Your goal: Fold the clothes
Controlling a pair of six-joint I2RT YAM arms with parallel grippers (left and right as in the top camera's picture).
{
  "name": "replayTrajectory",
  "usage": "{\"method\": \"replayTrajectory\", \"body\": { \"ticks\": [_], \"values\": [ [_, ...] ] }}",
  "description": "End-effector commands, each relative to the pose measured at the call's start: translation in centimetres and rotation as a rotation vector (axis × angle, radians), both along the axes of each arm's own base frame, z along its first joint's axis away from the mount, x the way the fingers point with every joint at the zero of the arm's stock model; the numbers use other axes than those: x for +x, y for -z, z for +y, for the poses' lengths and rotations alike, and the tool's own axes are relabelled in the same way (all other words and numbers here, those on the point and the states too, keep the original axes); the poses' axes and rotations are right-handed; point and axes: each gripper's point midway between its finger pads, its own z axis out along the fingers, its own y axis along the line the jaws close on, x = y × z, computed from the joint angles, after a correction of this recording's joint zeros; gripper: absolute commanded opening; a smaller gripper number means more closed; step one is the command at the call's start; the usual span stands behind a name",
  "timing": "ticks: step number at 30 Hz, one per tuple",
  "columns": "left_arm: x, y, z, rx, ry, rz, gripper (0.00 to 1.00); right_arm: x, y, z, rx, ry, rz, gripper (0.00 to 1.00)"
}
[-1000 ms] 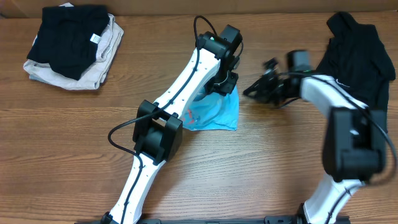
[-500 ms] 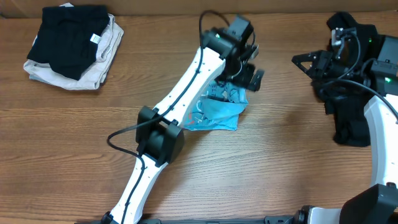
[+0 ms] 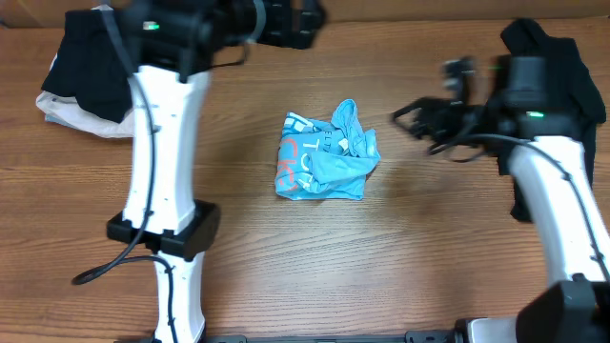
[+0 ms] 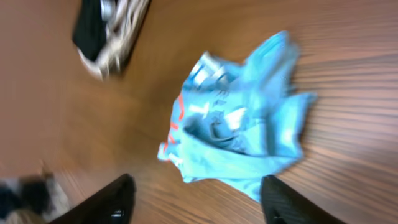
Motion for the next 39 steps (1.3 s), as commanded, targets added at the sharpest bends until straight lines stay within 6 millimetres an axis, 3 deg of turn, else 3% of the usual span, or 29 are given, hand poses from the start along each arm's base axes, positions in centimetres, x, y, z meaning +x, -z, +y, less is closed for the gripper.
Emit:
{"method": "replayTrajectory", "body": {
  "ticks": [1,5,8,13,16,21,25,33,36,39],
  "values": [
    [0.6,2.9,1.2,0.04,-0.003,0.082,1.0,-0.2,3.7,4.3,-0.161,-0.144,-0.034,0.76],
    [0.6,4.6,2.5,0.094,0.008,0.118,1.0,-0.1,8.0,8.5,-0.244,-0.241,-0.032,0.82],
    [0.9,5.7,3.5,0.149,-0.02,0.135,1.0,-0.4,10.9,10.6,-0.285,-0.312,-0.031,0.84],
    [0.9,6.7,4.2,0.197,-0.03,0.157,1.0,-0.5,12.2,11.5,-0.303,-0.334,-0.027,0.83],
    [0.9,7.1,4.2,0.199,-0.03,0.166,1.0,-0.5,12.2,11.5,-0.301,-0.334,-0.027,0.67],
    [1.0,7.6,4.2,0.203,-0.029,0.181,1.0,-1.1,12.4,11.2,-0.304,-0.315,0.022,0.04],
    [1.0,7.8,4.2,0.204,-0.028,0.186,1.0,-2.8,12.8,10.0,-0.311,-0.247,0.168,0.04],
    [1.2,7.9,4.5,0.222,-0.043,0.183,1.0,-9.3,14.4,4.8,-0.487,-0.125,0.558,0.05],
    [1.2,8.0,4.7,0.233,-0.051,0.182,1.0,-10.5,14.5,3.9,-0.523,-0.128,0.605,0.34],
    [1.2,8.0,4.7,0.233,-0.051,0.184,1.0,-10.9,14.5,3.6,-0.541,-0.126,0.625,0.43]
  ]
}}
